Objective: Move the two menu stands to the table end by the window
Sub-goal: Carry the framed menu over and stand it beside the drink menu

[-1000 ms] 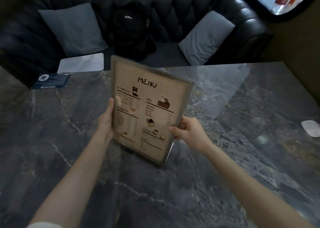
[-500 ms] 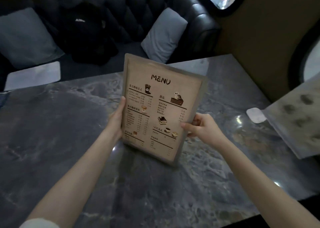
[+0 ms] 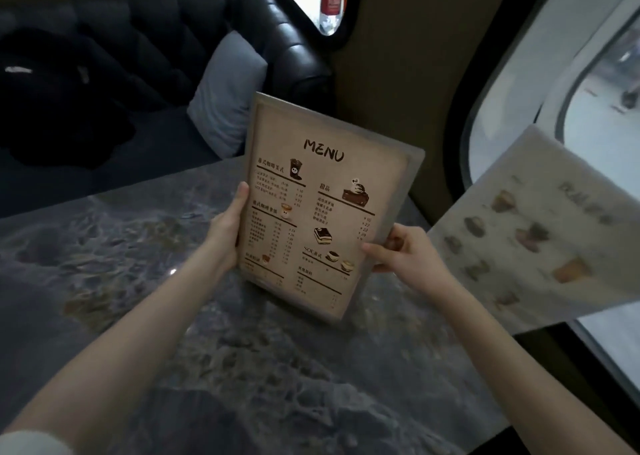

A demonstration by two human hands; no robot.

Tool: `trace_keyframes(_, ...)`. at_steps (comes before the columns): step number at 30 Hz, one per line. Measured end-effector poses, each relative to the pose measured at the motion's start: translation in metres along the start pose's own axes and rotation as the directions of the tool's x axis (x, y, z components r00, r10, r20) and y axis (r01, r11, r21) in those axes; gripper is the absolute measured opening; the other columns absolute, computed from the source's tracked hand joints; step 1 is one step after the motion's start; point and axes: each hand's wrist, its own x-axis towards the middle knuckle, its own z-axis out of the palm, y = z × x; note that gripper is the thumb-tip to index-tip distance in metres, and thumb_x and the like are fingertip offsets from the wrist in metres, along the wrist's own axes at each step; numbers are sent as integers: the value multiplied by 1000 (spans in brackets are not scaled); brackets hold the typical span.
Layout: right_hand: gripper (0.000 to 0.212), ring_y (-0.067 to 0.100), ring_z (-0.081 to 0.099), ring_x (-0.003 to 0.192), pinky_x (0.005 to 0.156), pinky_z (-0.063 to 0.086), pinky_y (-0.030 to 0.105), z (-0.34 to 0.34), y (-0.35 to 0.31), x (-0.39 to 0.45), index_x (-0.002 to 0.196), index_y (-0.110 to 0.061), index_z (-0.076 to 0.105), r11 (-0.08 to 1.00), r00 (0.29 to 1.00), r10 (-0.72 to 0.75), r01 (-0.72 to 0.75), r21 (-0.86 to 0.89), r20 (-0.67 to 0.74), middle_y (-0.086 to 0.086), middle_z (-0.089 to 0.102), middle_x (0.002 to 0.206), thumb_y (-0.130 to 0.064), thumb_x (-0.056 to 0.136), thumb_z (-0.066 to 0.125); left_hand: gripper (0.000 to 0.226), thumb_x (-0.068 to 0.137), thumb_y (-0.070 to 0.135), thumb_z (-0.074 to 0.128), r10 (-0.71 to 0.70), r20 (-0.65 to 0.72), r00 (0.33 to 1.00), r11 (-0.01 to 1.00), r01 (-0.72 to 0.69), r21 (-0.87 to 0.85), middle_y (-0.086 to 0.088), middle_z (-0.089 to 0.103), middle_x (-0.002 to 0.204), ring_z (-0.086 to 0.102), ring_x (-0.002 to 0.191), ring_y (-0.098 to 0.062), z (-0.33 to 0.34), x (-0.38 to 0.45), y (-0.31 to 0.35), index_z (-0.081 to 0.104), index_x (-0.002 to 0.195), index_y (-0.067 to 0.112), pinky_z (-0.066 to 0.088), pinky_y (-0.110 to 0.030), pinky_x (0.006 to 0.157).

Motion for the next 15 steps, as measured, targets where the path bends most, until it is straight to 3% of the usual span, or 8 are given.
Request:
trace_keyframes(5, 18, 8, 69, 87, 67, 60, 22, -44, 13, 17, 90, -25, 62, 999, 995, -25, 29, 40, -97, -10, 70, 89, -10, 83, 63, 77, 61, 68, 59, 3, 71, 997, 998, -7, 60, -7, 69, 110, 67, 95, -19, 60, 46, 10, 63, 114, 11, 55, -34, 77)
trace_keyframes(9, 15, 13, 70, 89, 72, 61, 30, -67, 20, 29, 96, -20, 61, 1000, 982, -22, 26, 17, -189, -3, 71, 94, -13, 83, 63, 48, 75, 61, 55, 2, 77, 997, 996, -9, 91, 1, 74, 87, 72, 72, -10, 103, 82, 16, 69, 90, 18, 54, -25, 59)
trace_keyframes(13, 21, 15, 67, 97, 79, 59, 37, -79, 25, 41, 104, -18, 61, 999, 968, -7, 15, 31, -252, 1, 69, 107, -13, 84, 61, 59, 65, 71, 53, 10, 150, 989, 985, -36, 171, -4, 71, 100, 68, 88, -18, 133, 114, 19, 68, 91, 20, 50, -29, 66)
trace_keyframes(15, 22, 15, 66, 101, 84, 58, 39, -82, 28, 47, 105, -19, 61, 998, 958, 18, -1, 58, -287, 2, 68, 112, -14, 84, 61, 54, 72, 67, 51, 24, 172, 985, 983, -54, 177, -4, 70, 100, 67, 90, -19, 147, 127, 22, 68, 92, 20, 50, -30, 67)
